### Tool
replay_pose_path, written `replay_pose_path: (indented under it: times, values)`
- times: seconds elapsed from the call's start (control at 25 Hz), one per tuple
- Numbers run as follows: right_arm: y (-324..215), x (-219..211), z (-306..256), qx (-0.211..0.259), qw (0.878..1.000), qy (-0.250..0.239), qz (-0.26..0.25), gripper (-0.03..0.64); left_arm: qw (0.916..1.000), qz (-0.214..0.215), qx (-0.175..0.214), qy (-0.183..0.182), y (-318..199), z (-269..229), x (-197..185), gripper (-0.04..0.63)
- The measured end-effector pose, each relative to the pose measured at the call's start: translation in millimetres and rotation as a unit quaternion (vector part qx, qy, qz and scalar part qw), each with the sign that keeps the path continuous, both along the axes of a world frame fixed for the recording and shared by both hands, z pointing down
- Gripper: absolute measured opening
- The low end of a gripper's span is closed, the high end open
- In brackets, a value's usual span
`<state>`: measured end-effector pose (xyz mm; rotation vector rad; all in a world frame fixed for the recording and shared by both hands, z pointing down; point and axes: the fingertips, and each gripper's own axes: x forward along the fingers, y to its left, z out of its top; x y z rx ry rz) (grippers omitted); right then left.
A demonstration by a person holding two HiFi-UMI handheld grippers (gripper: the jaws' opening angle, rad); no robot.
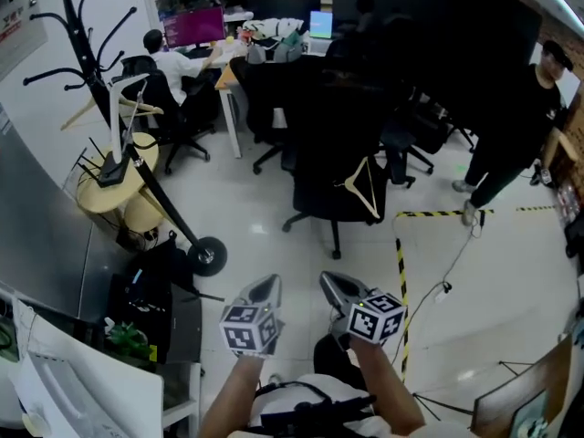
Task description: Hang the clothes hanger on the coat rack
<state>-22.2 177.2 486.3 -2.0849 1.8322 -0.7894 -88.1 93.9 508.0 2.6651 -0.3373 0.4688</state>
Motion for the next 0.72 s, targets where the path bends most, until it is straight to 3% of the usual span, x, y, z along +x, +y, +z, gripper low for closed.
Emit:
replay_pose_path:
  times: [0.44, 0.72]
  values:
    - [-27, 190, -5, 0.009, 1.0, -0.004, -0.01, 0.011, 0.9999, -0.001, 0.01, -0.003, -20, -5, 183, -0.002]
    - [-22, 265, -1, 0.015, 1.0, -0.01, 0.005, 0.011, 0.9999, 0.01, 0.004, -0.01, -11, 9, 253, -0.002]
